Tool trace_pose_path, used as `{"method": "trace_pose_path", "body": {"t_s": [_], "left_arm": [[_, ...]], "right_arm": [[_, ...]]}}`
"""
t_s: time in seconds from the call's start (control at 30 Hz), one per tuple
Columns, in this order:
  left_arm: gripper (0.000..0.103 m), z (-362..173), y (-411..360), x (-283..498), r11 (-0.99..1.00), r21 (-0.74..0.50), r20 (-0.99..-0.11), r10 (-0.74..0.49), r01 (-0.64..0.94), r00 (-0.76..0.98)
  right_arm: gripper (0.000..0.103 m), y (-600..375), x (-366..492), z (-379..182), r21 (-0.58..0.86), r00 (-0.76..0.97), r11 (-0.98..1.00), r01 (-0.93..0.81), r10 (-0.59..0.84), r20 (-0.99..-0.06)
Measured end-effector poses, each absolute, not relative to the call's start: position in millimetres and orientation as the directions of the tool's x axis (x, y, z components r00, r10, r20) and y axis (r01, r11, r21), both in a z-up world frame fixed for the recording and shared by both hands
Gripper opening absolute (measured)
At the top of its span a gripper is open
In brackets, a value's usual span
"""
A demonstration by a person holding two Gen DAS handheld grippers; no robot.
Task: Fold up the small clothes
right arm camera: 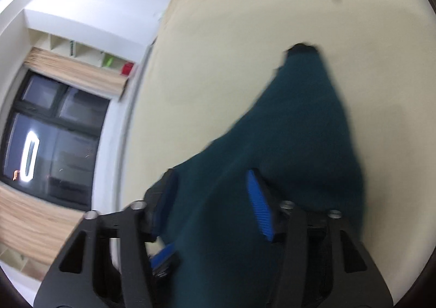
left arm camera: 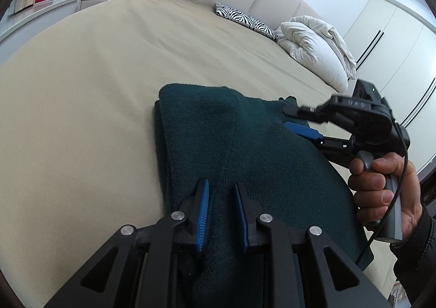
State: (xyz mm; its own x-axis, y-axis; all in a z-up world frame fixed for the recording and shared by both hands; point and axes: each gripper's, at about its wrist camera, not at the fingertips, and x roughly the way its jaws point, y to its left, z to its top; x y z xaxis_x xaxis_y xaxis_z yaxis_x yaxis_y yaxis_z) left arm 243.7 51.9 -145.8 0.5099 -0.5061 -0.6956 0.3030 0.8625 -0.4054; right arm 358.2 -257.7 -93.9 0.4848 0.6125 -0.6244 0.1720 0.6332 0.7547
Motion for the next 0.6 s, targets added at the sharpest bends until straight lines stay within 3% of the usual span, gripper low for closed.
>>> {"method": "trace_pose_path", "body": {"t_s": [0.03,0.13,0.23,0.3,0.33,0.37,0.43,0.47,0.53,0.6], "left_arm": [[0.024,-146,52,243,0.862,-0.405,-0.695,-0.507,0.304,0.511],[0.024,-146,54,244,0.859,-0.412,-0.692,-0.512,0.303,0.51],[0.024,-146,54,245,0.859,-0.412,-0.692,-0.512,0.303,0.51],[0.024,-146,53,244,0.863,-0.404,-0.694,-0.506,0.304,0.512],[0.024,-146,53,244,0.865,-0.4,-0.696,-0.502,0.304,0.513],[0.024,-146,52,244,0.867,-0.393,-0.698,-0.498,0.305,0.515],[0.024,-145,51,243,0.87,-0.387,-0.702,-0.493,0.306,0.514],[0.024,-144,49,242,0.873,-0.38,-0.704,-0.487,0.306,0.517],[0.024,-143,47,241,0.878,-0.367,-0.709,-0.477,0.306,0.52],[0.024,-143,45,241,0.882,-0.358,-0.711,-0.47,0.305,0.523]], "right_arm": [[0.021,-265,357,-97,0.773,0.483,0.609,0.178,0.63,-0.608],[0.024,-285,335,-80,0.79,0.501,0.59,0.17,0.638,-0.584],[0.028,-295,286,-53,0.87,0.52,0.489,0.059,0.729,-0.445],[0.039,-293,248,-46,0.899,0.491,0.437,-0.006,0.785,-0.378],[0.056,-290,236,-45,0.901,0.47,0.434,-0.019,0.799,-0.375],[0.06,-285,222,-52,0.902,0.445,0.431,-0.016,0.811,-0.38],[0.061,-282,210,-68,0.9,0.416,0.436,0.019,0.815,-0.403],[0.056,-285,196,-103,0.896,0.386,0.439,0.072,0.816,-0.43],[0.039,-299,183,-105,0.903,0.421,0.415,0.106,0.804,-0.419],[0.042,-299,177,-84,0.904,0.435,0.414,0.106,0.798,-0.417]]}}
